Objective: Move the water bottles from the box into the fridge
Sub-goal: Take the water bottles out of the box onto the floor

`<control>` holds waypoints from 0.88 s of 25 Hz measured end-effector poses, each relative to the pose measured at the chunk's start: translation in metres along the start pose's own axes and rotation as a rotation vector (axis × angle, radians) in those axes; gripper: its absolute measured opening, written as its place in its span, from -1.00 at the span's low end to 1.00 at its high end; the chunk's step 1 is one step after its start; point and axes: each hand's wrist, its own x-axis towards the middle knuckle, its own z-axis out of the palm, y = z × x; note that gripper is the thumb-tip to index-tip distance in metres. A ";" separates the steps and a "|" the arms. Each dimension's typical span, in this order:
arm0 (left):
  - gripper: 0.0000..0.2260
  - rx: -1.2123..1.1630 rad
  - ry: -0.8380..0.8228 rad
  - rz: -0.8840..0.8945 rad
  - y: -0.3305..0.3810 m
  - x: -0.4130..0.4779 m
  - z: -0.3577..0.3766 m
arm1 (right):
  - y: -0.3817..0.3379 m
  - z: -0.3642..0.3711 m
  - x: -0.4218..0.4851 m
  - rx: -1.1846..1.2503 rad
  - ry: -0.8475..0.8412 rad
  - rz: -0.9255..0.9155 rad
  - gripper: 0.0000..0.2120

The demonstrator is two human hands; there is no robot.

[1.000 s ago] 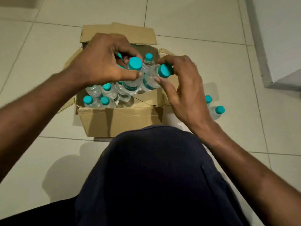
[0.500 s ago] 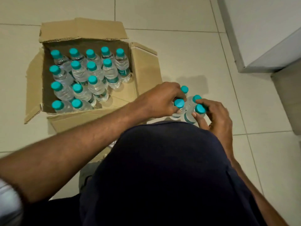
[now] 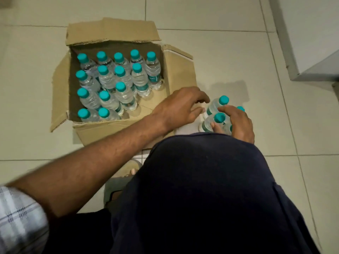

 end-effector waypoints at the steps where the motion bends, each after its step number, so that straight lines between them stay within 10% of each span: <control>1: -0.76 0.010 0.050 -0.057 -0.012 -0.010 -0.018 | -0.016 0.011 0.006 0.039 0.017 -0.097 -0.65; 5: -0.88 0.103 0.112 -0.423 -0.071 -0.063 -0.083 | -0.075 0.075 0.028 0.142 -0.193 -0.366 -0.55; 10: -0.57 0.322 0.113 -0.662 -0.123 -0.123 -0.099 | -0.129 0.150 0.058 -0.089 -0.632 -0.568 -0.21; 22: -0.65 0.260 0.209 -0.665 -0.128 -0.105 -0.080 | -0.131 0.177 0.088 -0.216 -0.374 -0.639 -0.66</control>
